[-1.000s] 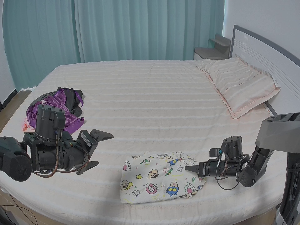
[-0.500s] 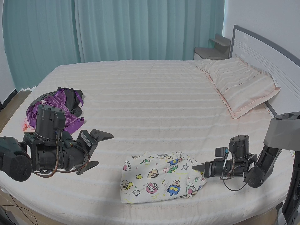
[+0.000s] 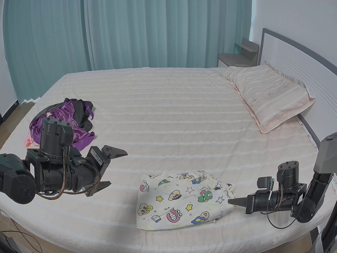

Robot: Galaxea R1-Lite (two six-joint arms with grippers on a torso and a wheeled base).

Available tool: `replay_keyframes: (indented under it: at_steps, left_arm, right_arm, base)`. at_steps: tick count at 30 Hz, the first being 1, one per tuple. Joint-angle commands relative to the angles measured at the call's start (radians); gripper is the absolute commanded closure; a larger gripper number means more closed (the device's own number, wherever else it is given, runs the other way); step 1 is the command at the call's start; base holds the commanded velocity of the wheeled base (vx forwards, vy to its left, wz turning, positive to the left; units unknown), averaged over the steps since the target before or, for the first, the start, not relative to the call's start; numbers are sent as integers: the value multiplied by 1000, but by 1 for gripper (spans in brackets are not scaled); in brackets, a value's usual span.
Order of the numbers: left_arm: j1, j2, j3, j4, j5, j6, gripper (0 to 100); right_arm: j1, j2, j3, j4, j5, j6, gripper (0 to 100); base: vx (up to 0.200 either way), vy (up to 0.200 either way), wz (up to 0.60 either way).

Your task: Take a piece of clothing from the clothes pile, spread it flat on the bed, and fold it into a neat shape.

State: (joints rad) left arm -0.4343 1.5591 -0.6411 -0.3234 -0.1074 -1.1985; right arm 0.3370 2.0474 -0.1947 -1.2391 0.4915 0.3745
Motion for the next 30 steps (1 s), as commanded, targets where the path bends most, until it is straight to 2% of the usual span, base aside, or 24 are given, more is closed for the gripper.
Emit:
replay_keyframes:
  at_steps: [1, 9, 10, 13, 14, 20, 29, 30]
  left_arm:
    - [0, -1, 0, 0, 0, 0, 0]
    - [0, 1, 0, 0, 0, 0, 0]
    - [0, 1, 0, 0, 0, 0, 0]
    - [0, 1, 0, 0, 0, 0, 0]
    - [0, 2, 0, 0, 0, 0, 0]
    - [0, 2, 0, 0, 0, 0, 0]
    - [0, 2, 0, 0, 0, 0, 0]
    - [0, 2, 0, 0, 0, 0, 0]
  right_arm:
    - [0, 33, 63, -25, 2, -11, 100]
    - [4, 194, 120, -177, 13, -51, 100]
    - [4, 211, 130, -204, 15, -48, 0]
    - [4, 247, 169, -267, 15, -48, 0]
    - [4, 270, 195, -327, 15, -43, 0]
    - [-55, 169, 187, -329, 16, -31, 0]
    - [-75, 137, 41, -319, 10, 32, 0]
    - [-62, 191, -49, -256, 6, 44, 0]
  base:
    - [0, 0, 0]
    - [0, 0, 0]
    - [0, 0, 0]
    - [0, 0, 0]
    - [0, 0, 0]
    - [0, 0, 0]
    - [0, 0, 0]
    - [0, 0, 0]
